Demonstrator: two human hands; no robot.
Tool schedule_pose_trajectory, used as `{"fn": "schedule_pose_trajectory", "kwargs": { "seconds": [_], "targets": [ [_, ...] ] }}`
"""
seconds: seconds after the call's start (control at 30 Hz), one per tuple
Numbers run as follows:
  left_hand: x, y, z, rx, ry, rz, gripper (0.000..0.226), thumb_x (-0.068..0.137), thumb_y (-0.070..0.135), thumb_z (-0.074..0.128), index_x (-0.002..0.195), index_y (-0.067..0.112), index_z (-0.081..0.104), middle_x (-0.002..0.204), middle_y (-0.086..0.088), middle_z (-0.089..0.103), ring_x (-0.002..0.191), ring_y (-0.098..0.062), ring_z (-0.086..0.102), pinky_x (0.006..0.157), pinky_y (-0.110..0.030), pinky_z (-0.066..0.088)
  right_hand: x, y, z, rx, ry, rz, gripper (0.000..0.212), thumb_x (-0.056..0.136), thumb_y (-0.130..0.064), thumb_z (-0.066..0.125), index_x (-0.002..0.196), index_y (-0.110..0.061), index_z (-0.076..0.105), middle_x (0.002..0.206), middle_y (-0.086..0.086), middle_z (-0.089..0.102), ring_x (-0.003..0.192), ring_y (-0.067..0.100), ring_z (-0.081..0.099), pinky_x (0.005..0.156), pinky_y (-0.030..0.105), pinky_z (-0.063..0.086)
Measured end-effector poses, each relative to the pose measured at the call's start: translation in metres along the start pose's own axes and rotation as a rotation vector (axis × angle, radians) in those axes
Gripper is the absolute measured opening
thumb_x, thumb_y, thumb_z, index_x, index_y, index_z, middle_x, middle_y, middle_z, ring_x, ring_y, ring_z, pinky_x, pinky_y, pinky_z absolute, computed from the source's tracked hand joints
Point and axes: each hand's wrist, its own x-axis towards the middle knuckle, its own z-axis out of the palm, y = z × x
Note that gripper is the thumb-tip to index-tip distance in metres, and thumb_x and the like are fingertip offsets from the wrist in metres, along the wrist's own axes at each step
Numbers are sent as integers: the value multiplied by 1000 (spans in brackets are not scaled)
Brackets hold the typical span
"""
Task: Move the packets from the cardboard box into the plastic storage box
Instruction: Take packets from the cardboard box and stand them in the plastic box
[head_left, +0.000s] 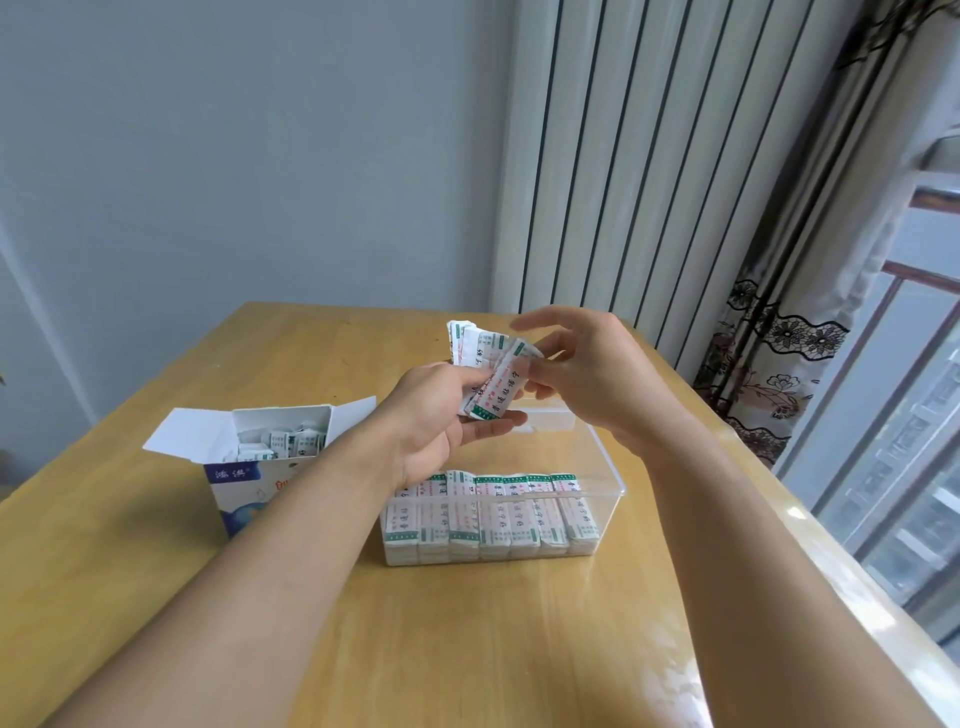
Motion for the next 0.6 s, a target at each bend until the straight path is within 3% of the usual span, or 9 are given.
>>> {"fn": "schedule_pose_trajectory", "kwargs": {
  "seconds": [0.07, 0.23, 0.33, 0.5, 0.6],
  "targets": [
    [1, 0, 0, -9, 1, -1, 28, 106, 11, 45, 124, 3, 65, 118, -24, 70, 109, -37, 70, 67, -30, 59, 0, 0, -1, -57, -25, -17, 29, 94, -13, 72, 117, -29, 71, 79, -5, 73, 59, 4, 66, 66, 33, 62],
    [-1, 1, 0, -18, -28, -6, 28, 105, 7, 45, 124, 1, 64, 117, -23, 71, 104, -35, 72, 65, -28, 59, -2, -4, 0, -38, -38, 16, 13, 97, -9, 65, 96, -21, 70, 84, 1, 74, 58, 5, 68, 60, 28, 58],
    [-2, 2, 0, -13, -27, -6, 30, 105, 6, 43, 127, 1, 62, 116, -22, 72, 95, -34, 74, 62, -27, 58, -4, -5, 1, 15, -58, 30, 19, 98, -7, 62, 100, -23, 71, 87, 5, 73, 61, 8, 67, 64, 39, 59],
    [0, 2, 0, -56, -12, 1, 33, 102, -1, 40, 129, -3, 59, 121, -24, 69, 99, -37, 74, 68, -31, 61, -4, -7, 1, 88, -36, 82, 12, 99, -9, 63, 94, -16, 72, 82, 3, 73, 68, 16, 72, 65, 33, 62],
    [1, 1, -2, -72, 5, 10, 35, 100, -4, 38, 130, -4, 57, 121, -25, 68, 100, -39, 73, 74, -36, 62, -4, -6, 3, 96, -20, 83, 13, 98, -8, 63, 93, -16, 72, 81, 4, 74, 70, 21, 74, 70, 41, 64]
  ]
}}
